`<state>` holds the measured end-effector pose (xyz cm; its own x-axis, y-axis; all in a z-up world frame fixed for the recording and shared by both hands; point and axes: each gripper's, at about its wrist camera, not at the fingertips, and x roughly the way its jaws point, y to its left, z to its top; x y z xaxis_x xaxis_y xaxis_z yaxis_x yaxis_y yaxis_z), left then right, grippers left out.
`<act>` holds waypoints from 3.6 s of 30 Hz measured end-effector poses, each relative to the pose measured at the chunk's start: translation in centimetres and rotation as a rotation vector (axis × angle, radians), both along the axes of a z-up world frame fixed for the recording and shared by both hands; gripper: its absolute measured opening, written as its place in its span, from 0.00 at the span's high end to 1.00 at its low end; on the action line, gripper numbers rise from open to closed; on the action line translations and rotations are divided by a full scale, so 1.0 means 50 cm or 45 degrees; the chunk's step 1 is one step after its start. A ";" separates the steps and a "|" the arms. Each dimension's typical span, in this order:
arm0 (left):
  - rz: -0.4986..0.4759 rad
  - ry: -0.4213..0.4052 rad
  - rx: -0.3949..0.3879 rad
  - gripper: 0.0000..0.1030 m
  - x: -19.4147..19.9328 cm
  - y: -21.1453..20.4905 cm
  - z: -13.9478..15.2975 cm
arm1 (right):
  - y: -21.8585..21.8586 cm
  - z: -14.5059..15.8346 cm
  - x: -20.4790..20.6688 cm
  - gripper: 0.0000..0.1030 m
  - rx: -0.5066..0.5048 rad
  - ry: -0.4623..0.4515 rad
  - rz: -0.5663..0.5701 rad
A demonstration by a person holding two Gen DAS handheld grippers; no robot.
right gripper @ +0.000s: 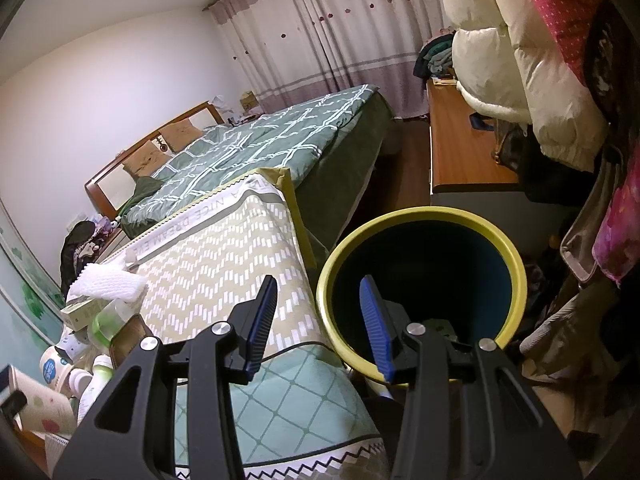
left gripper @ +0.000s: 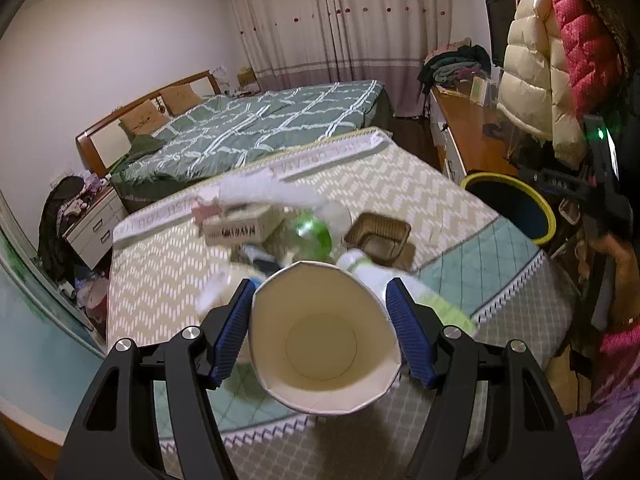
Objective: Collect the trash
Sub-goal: 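Carry the paper cup over the yellow bin and open the left tool, then move the right tool back to the bed and grasp the white foam sheet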
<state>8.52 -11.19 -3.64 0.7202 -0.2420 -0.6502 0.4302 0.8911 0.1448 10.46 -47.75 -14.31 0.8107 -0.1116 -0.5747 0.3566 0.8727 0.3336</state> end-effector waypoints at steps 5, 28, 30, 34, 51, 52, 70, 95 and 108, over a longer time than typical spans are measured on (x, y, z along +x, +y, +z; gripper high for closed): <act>-0.044 -0.038 -0.014 0.35 0.037 -0.036 0.033 | -0.015 0.003 -0.006 0.60 0.003 -0.007 -0.015; -0.617 0.071 0.029 0.35 0.189 -0.580 0.052 | -0.181 -0.004 -0.080 0.60 0.017 0.014 -0.185; -0.656 0.136 0.032 0.35 0.205 -0.639 0.027 | -0.195 -0.007 -0.088 0.60 0.020 0.016 -0.198; -0.703 0.201 0.053 0.35 0.223 -0.733 -0.023 | -0.215 -0.011 -0.109 0.60 0.015 0.022 -0.240; -0.517 0.104 -0.111 0.05 0.212 -0.587 0.070 | -0.154 0.000 -0.111 0.52 -0.030 0.052 -0.172; -0.477 0.081 -0.130 0.05 0.205 -0.548 0.086 | -0.144 0.001 -0.106 0.52 -0.033 0.052 -0.154; 0.341 -0.104 -0.309 0.05 0.067 0.137 0.085 | 0.238 0.007 0.092 0.51 -0.084 0.123 0.510; 0.484 -0.073 -0.339 0.05 0.097 0.273 0.017 | 0.638 0.061 0.455 0.50 -0.332 0.234 1.063; 0.465 -0.041 -0.349 0.05 0.115 0.260 -0.001 | 0.609 0.027 0.484 0.91 -0.346 0.292 1.000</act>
